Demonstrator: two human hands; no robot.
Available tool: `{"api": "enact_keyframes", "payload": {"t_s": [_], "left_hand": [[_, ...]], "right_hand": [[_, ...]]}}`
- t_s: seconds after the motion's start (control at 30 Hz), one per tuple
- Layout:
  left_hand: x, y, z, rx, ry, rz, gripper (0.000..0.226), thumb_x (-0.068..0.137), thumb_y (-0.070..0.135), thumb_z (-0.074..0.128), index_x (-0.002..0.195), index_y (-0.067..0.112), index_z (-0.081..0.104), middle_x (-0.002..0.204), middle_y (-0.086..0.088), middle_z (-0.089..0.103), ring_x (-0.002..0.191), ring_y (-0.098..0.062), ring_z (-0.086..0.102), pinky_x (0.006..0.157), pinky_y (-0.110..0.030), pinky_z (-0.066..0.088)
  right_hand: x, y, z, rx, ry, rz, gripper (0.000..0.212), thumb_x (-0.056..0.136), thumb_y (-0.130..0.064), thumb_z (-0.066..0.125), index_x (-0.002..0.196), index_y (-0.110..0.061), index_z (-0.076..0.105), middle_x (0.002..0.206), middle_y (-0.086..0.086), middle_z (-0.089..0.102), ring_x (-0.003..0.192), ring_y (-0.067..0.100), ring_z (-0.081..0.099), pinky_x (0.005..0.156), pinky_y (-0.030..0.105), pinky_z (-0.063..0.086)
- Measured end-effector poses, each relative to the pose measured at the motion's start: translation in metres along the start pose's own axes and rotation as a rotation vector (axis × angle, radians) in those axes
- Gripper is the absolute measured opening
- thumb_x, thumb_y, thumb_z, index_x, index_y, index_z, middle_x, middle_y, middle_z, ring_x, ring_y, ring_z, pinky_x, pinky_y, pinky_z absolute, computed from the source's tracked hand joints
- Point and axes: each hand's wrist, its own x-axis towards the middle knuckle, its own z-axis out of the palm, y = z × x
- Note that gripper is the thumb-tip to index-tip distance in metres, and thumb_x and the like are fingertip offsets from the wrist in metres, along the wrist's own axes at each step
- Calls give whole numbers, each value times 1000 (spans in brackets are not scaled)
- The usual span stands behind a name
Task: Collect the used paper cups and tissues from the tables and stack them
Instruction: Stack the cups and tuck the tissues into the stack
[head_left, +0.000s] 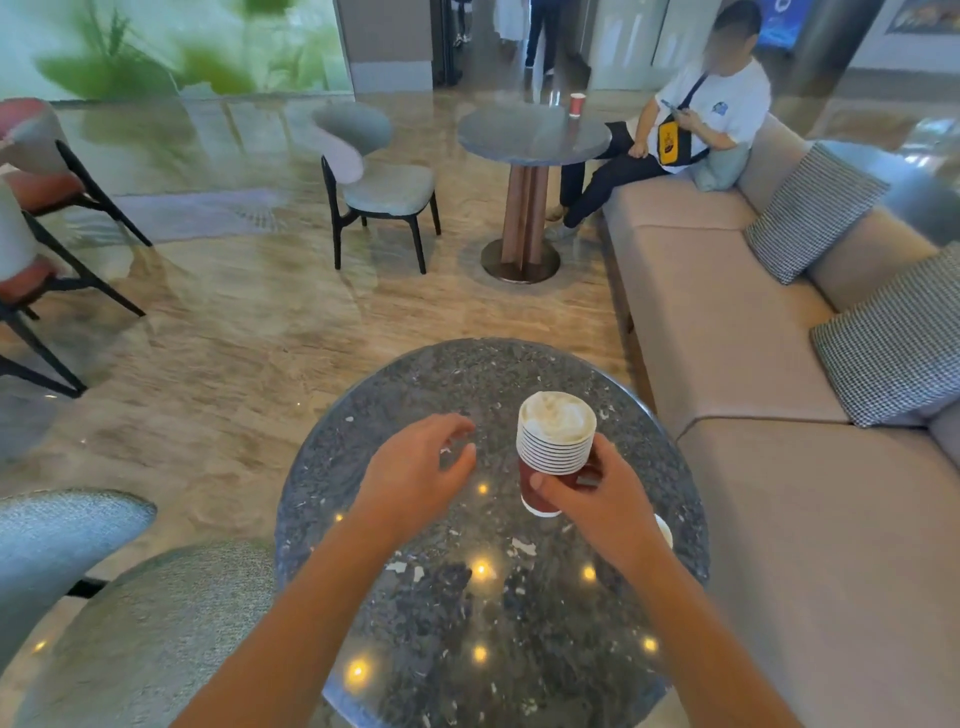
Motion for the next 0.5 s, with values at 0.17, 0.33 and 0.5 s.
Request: {"api": "enact_keyframes", "payload": {"t_s": [0.17,0.33,0.5], "left_hand": [[22,43,36,2,-55,10,28,95,36,57,121,28,63,109,15,67,98,-2,61,88,-29,52],[28,101,103,23,-140,-6,28,96,36,55,122,26,62,111,14,66,100,-4,60,87,-26,49],[21,135,182,55,-240,-63,32,92,41,56,122,28,60,116,11,65,107,-10,61,90,-30,49]], "right_hand": [[14,22,-53,43,46,4,57,71,-33,92,118,-44,61,106,-29,73,99,-5,70,92,30,59],[27,55,-124,46,37,29,56,66,-40,91,111,-51,59,107,-20,75,98,3,72,91,35,60],[38,90,-183,12,20,42,73,54,-60,83,121,-42,60,108,-18,75,98,6,72,91,43,62]]}}
